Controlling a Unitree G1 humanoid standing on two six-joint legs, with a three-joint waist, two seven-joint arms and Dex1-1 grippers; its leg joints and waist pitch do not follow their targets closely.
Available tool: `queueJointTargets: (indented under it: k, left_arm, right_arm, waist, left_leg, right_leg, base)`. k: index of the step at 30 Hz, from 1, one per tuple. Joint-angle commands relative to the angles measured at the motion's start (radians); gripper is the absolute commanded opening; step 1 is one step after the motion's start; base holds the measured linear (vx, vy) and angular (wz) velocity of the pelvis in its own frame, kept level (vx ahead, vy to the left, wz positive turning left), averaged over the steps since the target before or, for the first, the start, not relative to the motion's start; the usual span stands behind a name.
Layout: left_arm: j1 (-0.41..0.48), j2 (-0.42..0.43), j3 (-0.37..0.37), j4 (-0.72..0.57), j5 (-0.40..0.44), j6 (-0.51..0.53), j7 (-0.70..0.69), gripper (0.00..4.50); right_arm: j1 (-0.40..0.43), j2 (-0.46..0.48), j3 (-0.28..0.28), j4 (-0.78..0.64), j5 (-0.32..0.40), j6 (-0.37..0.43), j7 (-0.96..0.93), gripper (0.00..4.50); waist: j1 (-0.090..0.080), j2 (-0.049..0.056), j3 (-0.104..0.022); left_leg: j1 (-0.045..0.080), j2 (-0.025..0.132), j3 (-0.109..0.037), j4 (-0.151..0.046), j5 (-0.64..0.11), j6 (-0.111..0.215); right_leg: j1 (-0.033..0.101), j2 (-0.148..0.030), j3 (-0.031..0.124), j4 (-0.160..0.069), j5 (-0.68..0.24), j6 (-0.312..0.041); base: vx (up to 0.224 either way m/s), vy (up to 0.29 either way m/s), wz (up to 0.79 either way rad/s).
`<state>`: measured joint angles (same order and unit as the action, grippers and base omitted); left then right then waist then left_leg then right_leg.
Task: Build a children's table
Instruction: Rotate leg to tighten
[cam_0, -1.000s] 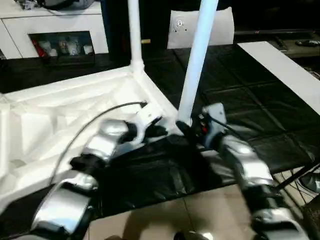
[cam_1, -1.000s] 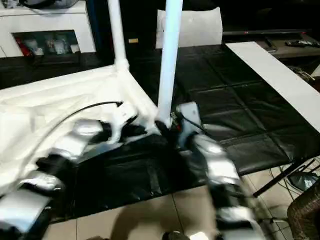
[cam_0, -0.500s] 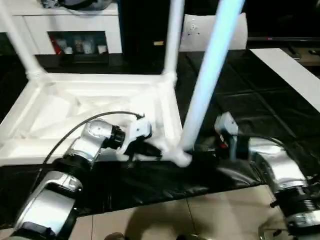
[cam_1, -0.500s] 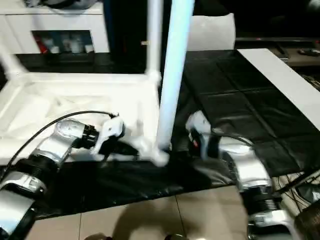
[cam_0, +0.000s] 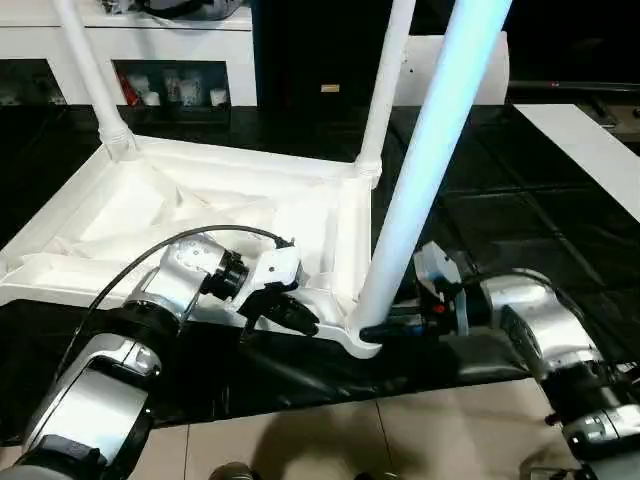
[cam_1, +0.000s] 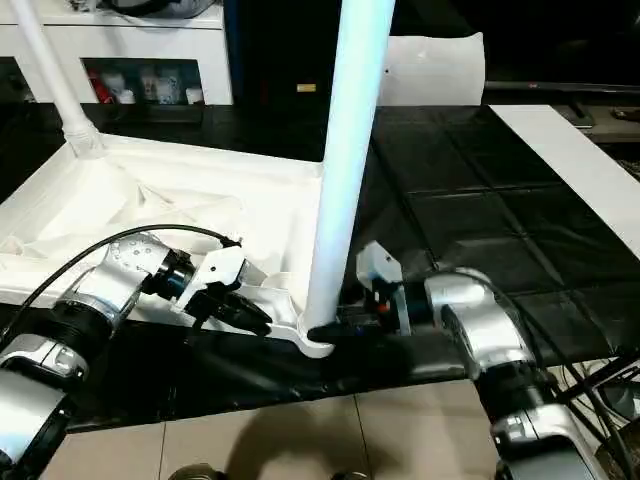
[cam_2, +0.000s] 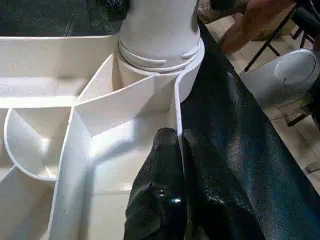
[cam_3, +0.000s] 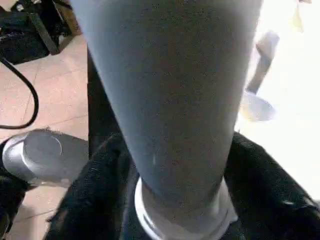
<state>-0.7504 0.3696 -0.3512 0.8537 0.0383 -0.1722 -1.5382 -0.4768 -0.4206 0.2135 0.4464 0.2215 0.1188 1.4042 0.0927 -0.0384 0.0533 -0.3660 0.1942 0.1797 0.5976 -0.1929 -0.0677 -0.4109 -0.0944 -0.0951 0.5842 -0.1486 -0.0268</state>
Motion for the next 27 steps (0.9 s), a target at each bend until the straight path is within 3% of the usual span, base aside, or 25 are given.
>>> queueJointTargets:
  k: [1, 8, 10, 11, 12, 13, 14, 15, 16, 18, 19, 21, 22, 25, 26, 27]
  left_arm:
    - [-0.010, -0.010, -0.045, 0.005, 0.035, -0.014, -0.038, 0.00]
    - [-0.012, -0.013, -0.039, 0.017, 0.035, -0.016, -0.024, 0.00]
    - [-0.015, -0.034, -0.011, 0.032, 0.030, 0.013, 0.060, 0.00]
    - [-0.015, -0.034, -0.010, 0.032, 0.030, 0.014, 0.061, 0.00]
    - [-0.021, -0.046, 0.006, 0.041, 0.030, 0.040, 0.119, 0.00]
    - [-0.032, -0.070, 0.039, 0.053, 0.020, 0.087, 0.210, 0.00]
    - [-0.033, -0.072, 0.041, 0.053, 0.019, 0.091, 0.216, 0.00]
    - [-0.048, -0.104, 0.083, 0.058, -0.003, 0.151, 0.316, 0.00]
    - [-0.048, -0.104, 0.083, 0.058, -0.003, 0.151, 0.316, 0.00]
    - [-0.066, -0.140, 0.126, 0.064, -0.023, 0.204, 0.427, 0.00]
    - [-0.075, -0.159, 0.150, 0.068, -0.036, 0.228, 0.486, 0.00]
    - [-0.096, -0.206, 0.205, 0.069, -0.062, 0.279, 0.623, 0.00]
    - [-0.096, -0.206, 0.205, 0.069, -0.062, 0.279, 0.623, 0.00]
    - [-0.118, -0.265, 0.264, 0.064, -0.085, 0.316, 0.791, 0.00]
    - [-0.119, -0.268, 0.266, 0.064, -0.086, 0.317, 0.798, 0.00]
    - [-0.128, -0.301, 0.293, 0.059, -0.093, 0.329, 0.883, 0.00]
  right_arm:
    - [-0.011, -0.002, 0.012, 0.009, 0.000, 0.001, 0.018, 2.44]
    - [0.003, 0.000, 0.017, -0.002, 0.015, 0.018, 0.034, 2.02]
    - [0.033, 0.018, 0.006, -0.032, 0.022, 0.071, -0.024, 2.00]
    - [0.034, 0.018, 0.006, -0.032, 0.021, 0.071, -0.025, 2.00]
    - [0.038, 0.035, -0.002, -0.027, 0.007, 0.083, -0.088, 1.99]
    - [0.040, 0.070, -0.016, -0.010, -0.020, 0.084, -0.195, 1.99]
    - [0.040, 0.073, -0.017, -0.009, -0.021, 0.085, -0.202, 1.99]
    - [0.041, 0.117, -0.027, 0.006, -0.048, 0.115, -0.321, 1.99]
    - [0.041, 0.117, -0.027, 0.006, -0.048, 0.115, -0.321, 1.98]
    - [0.037, 0.173, -0.044, 0.017, -0.061, 0.147, -0.437, 1.97]
    - [0.031, 0.204, -0.057, 0.023, -0.059, 0.166, -0.490, 1.96]
    - [0.009, 0.285, -0.095, 0.043, -0.063, 0.215, -0.647, 1.96]
    - [0.009, 0.285, -0.095, 0.043, -0.063, 0.215, -0.647, 1.96]
    - [-0.042, 0.393, -0.147, 0.115, -0.080, 0.250, -0.881, 1.96]
    - [-0.044, 0.398, -0.149, 0.119, -0.081, 0.250, -0.891, 1.96]
    - [-0.079, 0.458, -0.179, 0.165, -0.085, 0.240, -1.011, 1.96]
  waist:
    - [-0.004, -0.001, -0.070]
    - [-0.003, -0.001, -0.070]
    - [-0.001, 0.004, -0.069]
    - [-0.001, 0.002, -0.068]
    - [-0.001, 0.002, -0.066]
    - [-0.005, 0.009, -0.058]
    - [-0.009, 0.007, -0.055]
    - [-0.017, 0.003, -0.052]
    - [-0.023, 0.001, -0.053]
    - [-0.035, 0.005, -0.051]
    - [-0.048, 0.003, -0.052]
    - [-0.065, 0.007, -0.052]
    - [-0.076, 0.010, -0.055]
    - [-0.102, 0.013, -0.056]
    - [-0.107, 0.017, -0.054]
    - [-0.120, 0.014, -0.052]
  left_leg:
    - [0.014, 0.047, -0.004, -0.073, -0.168, 0.055]
    - [0.013, 0.046, -0.004, -0.073, -0.170, 0.055]
    - [0.016, 0.046, -0.004, -0.074, -0.181, 0.052]
    - [0.015, 0.047, -0.003, -0.074, -0.182, 0.050]
    - [0.015, 0.046, -0.005, -0.077, -0.196, 0.043]
    - [0.021, 0.045, -0.006, -0.081, -0.245, 0.025]
    - [0.026, 0.043, -0.007, -0.081, -0.282, 0.012]
    - [0.033, 0.036, -0.012, -0.080, -0.337, -0.005]
    - [0.037, 0.031, -0.018, -0.076, -0.348, -0.014]
    - [0.034, 0.031, -0.023, -0.077, -0.358, -0.017]
    - [0.032, 0.030, -0.028, -0.077, -0.379, -0.018]
    - [0.032, 0.029, -0.032, -0.076, -0.407, -0.018]
    - [0.034, 0.032, -0.035, -0.077, -0.415, -0.016]
    - [0.027, 0.036, -0.041, -0.084, -0.449, -0.010]
    - [0.027, 0.039, -0.041, -0.084, -0.457, -0.011]
    - [0.032, 0.034, -0.039, -0.081, -0.475, -0.012]
  right_leg:
    - [0.056, -0.062, 0.050, -0.054, -0.261, -0.209]
    - [0.057, -0.062, 0.049, -0.055, -0.267, -0.206]
    - [0.057, -0.062, 0.050, -0.058, -0.279, -0.203]
    - [0.057, -0.061, 0.050, -0.058, -0.279, -0.202]
    - [0.058, -0.061, 0.049, -0.061, -0.307, -0.195]
    - [0.050, -0.062, 0.049, -0.071, -0.380, -0.179]
    - [0.046, -0.062, 0.047, -0.078, -0.435, -0.166]
    - [0.045, -0.064, 0.040, -0.092, -0.557, -0.127]
    - [0.043, -0.067, 0.034, -0.104, -0.639, -0.089]
    - [0.044, -0.066, 0.024, -0.117, -0.690, -0.050]
    - [0.044, -0.063, 0.016, -0.123, -0.693, -0.040]
    - [0.045, -0.062, 0.005, -0.130, -0.690, -0.036]
    - [0.045, -0.064, 0.003, -0.131, -0.667, -0.049]
    - [0.055, -0.065, -0.010, -0.135, -0.610, -0.059]
    - [0.054, -0.067, -0.009, -0.131, -0.598, -0.067]
    - [0.046, -0.068, -0.013, -0.138, -0.610, -0.070]
  base:
    - [0.000, 0.000, 0.00]
    - [0.000, 0.000, 0.00]
    - [0.000, 0.000, 0.00]
    - [0.000, 0.000, 0.00]
    - [0.000, 0.000, 0.00]
    - [0.000, 0.000, 0.00]
    - [0.000, 0.000, 0.00]
    - [0.000, 0.000, 0.00]
    - [-0.055, 0.000, -0.04]
    - [-0.056, 0.010, -0.05]
    - [-0.052, 0.018, -0.05]
    - [0.000, 0.000, 0.00]
    - [0.000, 0.000, 0.00]
    - [0.000, 0.000, 0.00]
    - [0.000, 0.000, 0.00]
    - [0.000, 0.000, 0.00]
